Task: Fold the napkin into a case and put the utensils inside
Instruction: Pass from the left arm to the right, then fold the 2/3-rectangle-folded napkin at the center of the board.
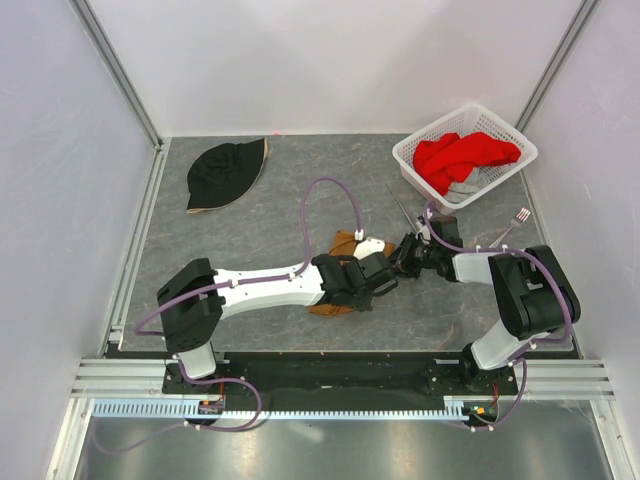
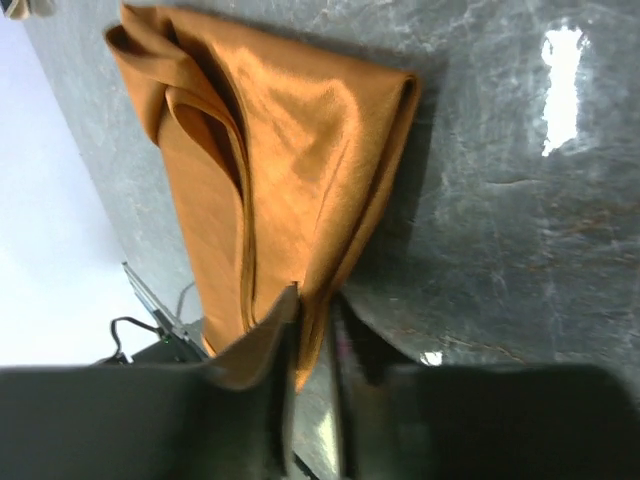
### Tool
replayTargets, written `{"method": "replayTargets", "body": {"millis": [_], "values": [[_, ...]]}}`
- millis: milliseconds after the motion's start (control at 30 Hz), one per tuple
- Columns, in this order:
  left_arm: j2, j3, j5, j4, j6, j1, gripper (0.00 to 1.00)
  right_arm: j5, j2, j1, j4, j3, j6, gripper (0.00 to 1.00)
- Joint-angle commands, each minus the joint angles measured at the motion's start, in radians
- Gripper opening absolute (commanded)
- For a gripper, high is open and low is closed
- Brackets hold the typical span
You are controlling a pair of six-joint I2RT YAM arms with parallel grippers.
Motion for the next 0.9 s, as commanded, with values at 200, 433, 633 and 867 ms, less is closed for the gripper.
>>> {"method": "replayTargets", "body": {"millis": [200,433,633,867], "values": [[-0.116,-0.065,0.11,0.131,-0.047,0.048,0.39,0.017,-0.008,0.02,-0.015,0.064,-0.088,0.0],[-0.174,-0.192,0.343,0.375,-0.036,0.358,0.19,0.061,-0.029,0.046,-0.103,0.107,-0.143,0.0],[0.007,-0.153,0.383,0.423,0.005,0.449,0.11,0.113,-0.054,0.085,-0.19,0.162,-0.172,0.0],[0.134,-0.13,0.35,0.467,0.028,0.455,0.09,0.173,-0.064,0.142,-0.255,0.227,-0.169,0.0]]}}
